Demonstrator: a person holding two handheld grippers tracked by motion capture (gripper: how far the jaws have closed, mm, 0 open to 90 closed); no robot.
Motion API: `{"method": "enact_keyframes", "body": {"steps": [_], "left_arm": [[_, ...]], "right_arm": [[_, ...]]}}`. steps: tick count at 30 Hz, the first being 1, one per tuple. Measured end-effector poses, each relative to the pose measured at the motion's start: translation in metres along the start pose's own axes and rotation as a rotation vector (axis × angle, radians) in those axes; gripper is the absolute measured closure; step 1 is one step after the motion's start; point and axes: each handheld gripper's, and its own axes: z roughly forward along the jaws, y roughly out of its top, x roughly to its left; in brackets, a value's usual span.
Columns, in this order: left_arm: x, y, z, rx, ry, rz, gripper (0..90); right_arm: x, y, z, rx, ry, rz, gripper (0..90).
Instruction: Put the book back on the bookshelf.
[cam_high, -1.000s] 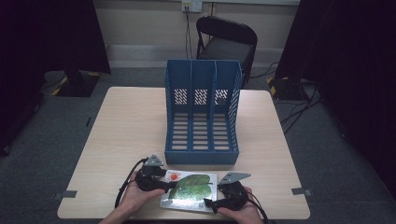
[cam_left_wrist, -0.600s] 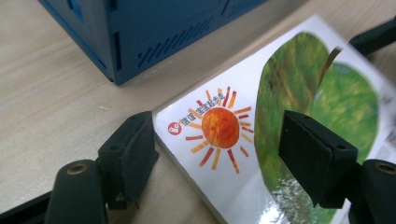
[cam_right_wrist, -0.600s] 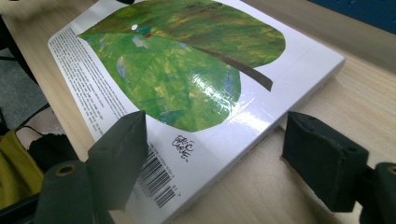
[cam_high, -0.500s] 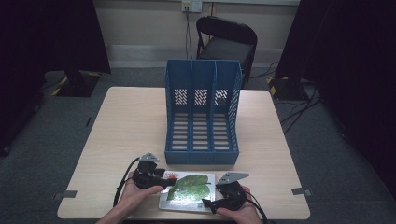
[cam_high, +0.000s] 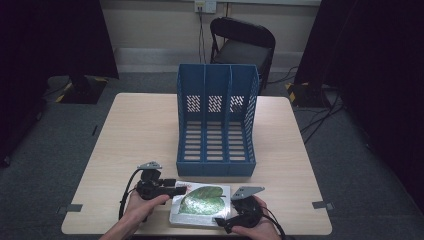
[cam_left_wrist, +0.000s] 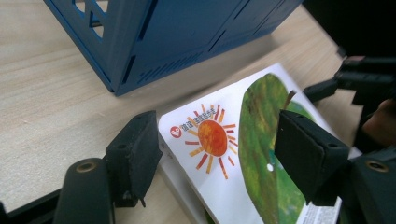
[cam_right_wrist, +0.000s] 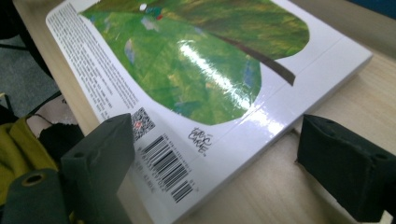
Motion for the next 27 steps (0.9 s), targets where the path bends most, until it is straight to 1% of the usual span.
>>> {"method": "enact_keyframes", "body": {"steps": [2, 4, 6, 7, 9, 10, 11, 13, 15, 19, 20, 21, 24, 25, 27], "left_arm": [[0.001, 0.000, -0.002, -0.012, -0.013, -0.011, 32.2], [0.003, 0.000, -0.004, -0.023, -0.034, -0.036, 32.5], [0.003, 0.000, -0.005, -0.032, -0.041, -0.040, 33.3], [0.003, 0.000, -0.005, -0.038, -0.047, -0.051, 33.5], [0.003, 0.001, -0.006, -0.050, -0.058, -0.054, 33.5], [0.003, 0.001, -0.007, -0.053, -0.059, -0.050, 33.5], [0.002, 0.001, -0.007, -0.057, -0.063, -0.056, 33.5], [0.002, 0.001, -0.007, -0.062, -0.065, -0.057, 33.3], [0.001, 0.002, -0.008, -0.068, -0.072, -0.062, 32.6], [0.001, 0.002, -0.009, -0.078, -0.085, -0.070, 32.6], [0.002, 0.002, -0.009, -0.080, -0.089, -0.072, 32.6], [0.002, 0.002, -0.010, -0.081, -0.093, -0.075, 32.6], [0.002, 0.002, -0.011, -0.087, -0.109, -0.081, 33.0], [0.001, 0.002, -0.011, -0.091, -0.112, -0.086, 33.1], [0.001, 0.002, -0.012, -0.098, -0.120, -0.091, 33.1]], "right_arm": [[0.002, -0.001, -0.001, 0.005, 0.004, -0.001, 9.9], [0.003, -0.002, -0.001, 0.011, 0.005, -0.011, 9.5], [0.004, -0.002, -0.001, 0.014, 0.011, -0.019, 8.6], [0.005, -0.003, -0.001, 0.021, 0.007, -0.029, 8.6], [0.009, -0.004, -0.002, 0.032, -0.007, -0.063, 8.3], [0.010, -0.005, -0.002, 0.033, -0.013, -0.071, 8.2], [0.012, -0.006, -0.002, 0.038, -0.019, -0.084, 8.2], [0.012, -0.006, -0.002, 0.037, -0.022, -0.086, 7.9], [0.014, -0.007, -0.001, 0.039, -0.032, -0.099, 7.2], [0.014, -0.007, -0.001, 0.038, -0.033, -0.105, 7.1], [0.014, -0.007, -0.001, 0.039, -0.036, -0.112, 7.1], [0.015, -0.007, -0.001, 0.052, -0.039, -0.133, 7.2], [0.016, -0.008, -0.001, 0.055, -0.044, -0.145, 7.3], [0.018, -0.009, 0.000, 0.061, -0.064, -0.168, 7.4], [0.019, -0.009, 0.000, 0.061, -0.074, -0.176, 7.4]]}}
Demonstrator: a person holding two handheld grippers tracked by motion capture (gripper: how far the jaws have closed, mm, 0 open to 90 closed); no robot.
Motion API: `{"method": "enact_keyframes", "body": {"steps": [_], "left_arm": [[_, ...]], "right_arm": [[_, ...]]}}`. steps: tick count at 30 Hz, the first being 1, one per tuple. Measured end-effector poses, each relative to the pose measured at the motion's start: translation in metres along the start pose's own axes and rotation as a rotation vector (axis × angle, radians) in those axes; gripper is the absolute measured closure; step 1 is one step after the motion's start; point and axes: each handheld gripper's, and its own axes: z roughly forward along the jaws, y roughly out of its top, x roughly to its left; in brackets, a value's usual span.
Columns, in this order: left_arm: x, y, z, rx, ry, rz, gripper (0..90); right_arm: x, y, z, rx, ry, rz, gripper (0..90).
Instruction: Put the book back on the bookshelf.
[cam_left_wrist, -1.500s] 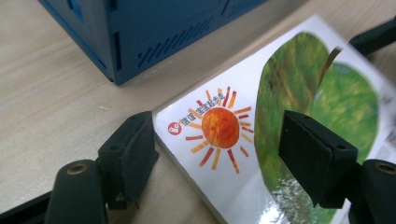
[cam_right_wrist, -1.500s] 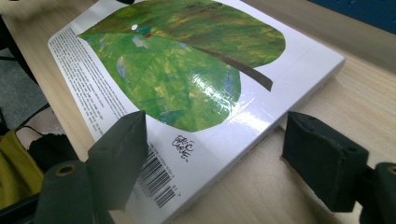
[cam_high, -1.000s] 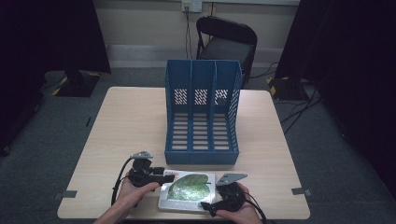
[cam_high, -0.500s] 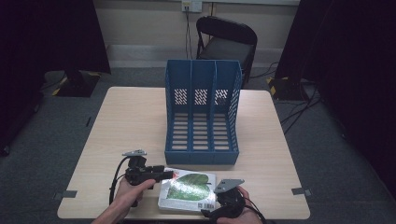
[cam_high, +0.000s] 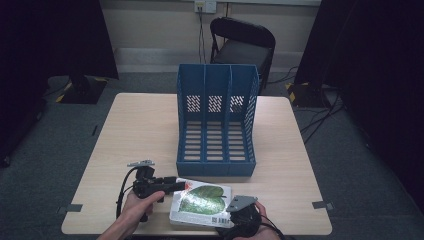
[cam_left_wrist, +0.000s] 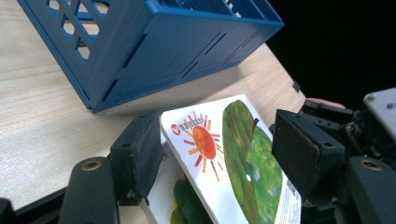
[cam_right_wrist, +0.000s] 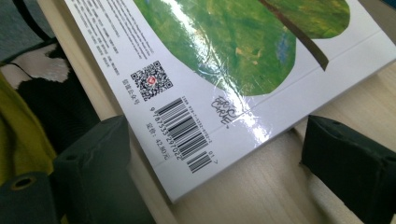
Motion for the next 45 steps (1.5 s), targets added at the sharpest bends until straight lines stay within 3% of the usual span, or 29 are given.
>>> {"method": "enact_keyframes", "body": {"steps": [3, 5, 8, 11, 20, 24, 32, 36, 42, 45], "left_arm": [[-0.001, 0.000, 0.000, 0.004, -0.013, 0.001, 33.6], [-0.003, -0.002, 0.003, 0.023, -0.070, -0.002, 38.8], [-0.011, -0.005, 0.007, 0.050, -0.046, 0.023, 36.4], [-0.013, -0.006, 0.011, 0.089, -0.054, 0.044, 38.7], [-0.018, -0.011, 0.025, 0.185, -0.086, 0.059, 48.3], [-0.018, -0.012, 0.028, 0.202, -0.075, 0.075, 49.5], [-0.016, -0.011, 0.030, 0.235, -0.065, 0.066, 49.7], [-0.015, -0.012, 0.035, 0.257, -0.081, 0.053, 48.9], [-0.014, -0.011, 0.033, 0.260, -0.121, 0.044, 60.1], [-0.015, -0.012, 0.033, 0.256, -0.122, 0.047, 63.2]], "right_arm": [[-0.001, 0.001, 0.000, -0.005, -0.001, 0.027, 7.9], [-0.001, 0.001, 0.000, -0.008, 0.001, 0.031, 8.1], [-0.001, 0.001, 0.000, -0.013, 0.002, 0.037, 8.3], [-0.002, 0.001, 0.000, -0.016, 0.013, 0.047, 8.5], [-0.002, 0.002, 0.001, -0.029, 0.035, 0.054, 9.3], [0.000, 0.004, 0.005, -0.050, 0.053, 0.040, 9.6], [0.000, 0.007, 0.007, -0.054, 0.077, 0.034, 9.8], [0.000, 0.008, 0.007, -0.051, 0.075, 0.030, 9.7], [0.001, 0.009, 0.008, -0.044, 0.073, 0.019, 10.3], [0.000, 0.008, 0.005, -0.043, 0.105, 0.034, 12.3]]}}
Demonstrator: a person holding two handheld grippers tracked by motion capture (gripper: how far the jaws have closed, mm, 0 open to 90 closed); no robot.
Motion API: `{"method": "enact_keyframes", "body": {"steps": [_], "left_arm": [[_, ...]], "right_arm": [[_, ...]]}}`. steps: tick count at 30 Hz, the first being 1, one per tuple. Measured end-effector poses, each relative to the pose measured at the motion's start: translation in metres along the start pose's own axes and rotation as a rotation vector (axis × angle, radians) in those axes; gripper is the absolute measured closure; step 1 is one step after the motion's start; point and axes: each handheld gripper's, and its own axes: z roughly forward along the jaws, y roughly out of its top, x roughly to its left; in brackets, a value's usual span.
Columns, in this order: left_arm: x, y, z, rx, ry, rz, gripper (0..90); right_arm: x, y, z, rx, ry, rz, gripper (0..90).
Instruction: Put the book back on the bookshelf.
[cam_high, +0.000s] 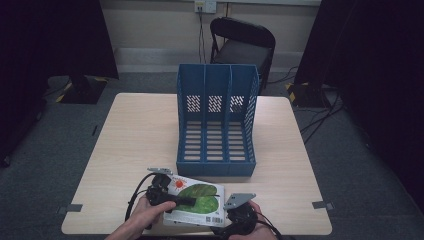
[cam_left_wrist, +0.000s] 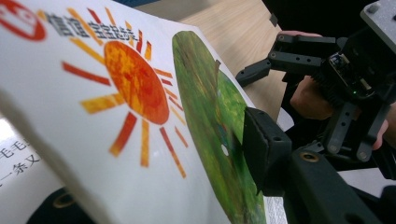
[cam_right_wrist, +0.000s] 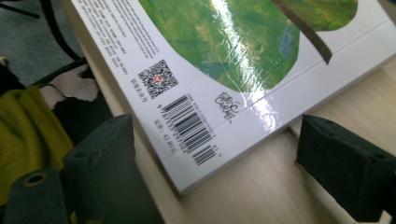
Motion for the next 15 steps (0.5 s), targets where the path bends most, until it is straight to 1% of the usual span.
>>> {"method": "enact_keyframes", "body": {"steps": [1, 2, 3, 6, 7, 8, 10, 11, 13, 15], "left_arm": [[0.000, 0.000, 0.000, 0.001, -0.003, 0.000, 64.1], [0.000, 0.000, 0.000, 0.000, -0.003, 0.001, 64.1], [0.000, 0.000, -0.001, 0.001, -0.003, 0.012, 65.0], [-0.001, 0.000, -0.001, -0.005, -0.001, 0.012, 65.8], [-0.002, 0.000, -0.001, -0.008, -0.006, 0.025, 67.3], [-0.002, 0.000, -0.001, -0.008, -0.006, 0.025, 67.8], [-0.006, 0.000, -0.001, -0.012, -0.003, 0.041, 68.1], [-0.007, 0.000, -0.002, -0.012, -0.001, 0.057, 68.2], [-0.009, 0.000, -0.002, -0.014, -0.006, 0.076, 69.4], [-0.011, 0.001, -0.003, -0.016, -0.006, 0.095, 70.3]], "right_arm": [[0.000, -0.001, -0.002, 0.004, 0.010, 0.001, 13.0], [0.000, -0.001, -0.002, 0.004, 0.010, 0.001, 13.0], [0.000, -0.001, -0.002, 0.006, 0.012, 0.005, 13.0], [-0.002, 0.000, -0.002, 0.004, 0.018, 0.012, 13.1], [-0.005, 0.001, -0.002, -0.001, 0.032, 0.033, 13.6], [-0.005, 0.001, -0.002, -0.001, 0.032, 0.033, 13.6], [-0.007, 0.001, -0.003, -0.008, 0.037, 0.048, 14.4], [-0.009, 0.002, -0.004, -0.013, 0.038, 0.055, 14.5], [-0.012, 0.003, -0.005, -0.021, 0.043, 0.068, 14.5], [-0.014, 0.004, -0.007, -0.034, 0.039, 0.076, 16.7]]}}
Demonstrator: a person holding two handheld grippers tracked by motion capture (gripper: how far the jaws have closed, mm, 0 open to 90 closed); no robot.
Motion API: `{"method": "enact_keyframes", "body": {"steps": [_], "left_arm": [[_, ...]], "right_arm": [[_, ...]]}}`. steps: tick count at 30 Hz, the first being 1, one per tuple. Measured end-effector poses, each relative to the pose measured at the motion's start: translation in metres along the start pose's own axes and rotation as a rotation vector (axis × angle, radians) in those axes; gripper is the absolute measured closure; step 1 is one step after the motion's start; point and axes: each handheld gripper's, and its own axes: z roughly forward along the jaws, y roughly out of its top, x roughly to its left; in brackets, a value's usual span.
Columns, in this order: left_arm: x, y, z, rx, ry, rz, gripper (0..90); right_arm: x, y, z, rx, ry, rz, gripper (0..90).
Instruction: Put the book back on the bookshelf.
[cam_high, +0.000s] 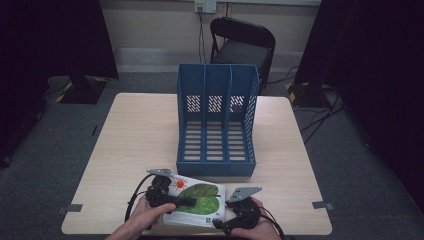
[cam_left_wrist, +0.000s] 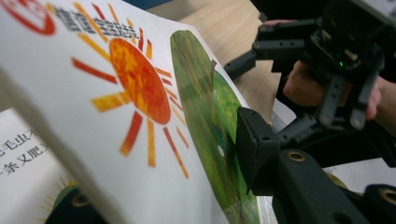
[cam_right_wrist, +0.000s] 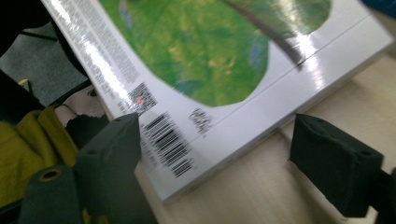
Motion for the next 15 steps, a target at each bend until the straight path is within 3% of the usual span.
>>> {"method": "enact_keyframes", "body": {"steps": [9, 15], "left_arm": [[-0.008, 0.002, -0.001, -0.001, 0.010, 0.076, 71.0], [-0.019, 0.004, -0.001, 0.001, 0.010, 0.168, 71.6]], "right_arm": [[-0.014, 0.005, -0.003, -0.034, -0.002, 0.044, 20.6], [-0.023, 0.006, -0.004, -0.058, 0.048, 0.095, 20.2]]}}
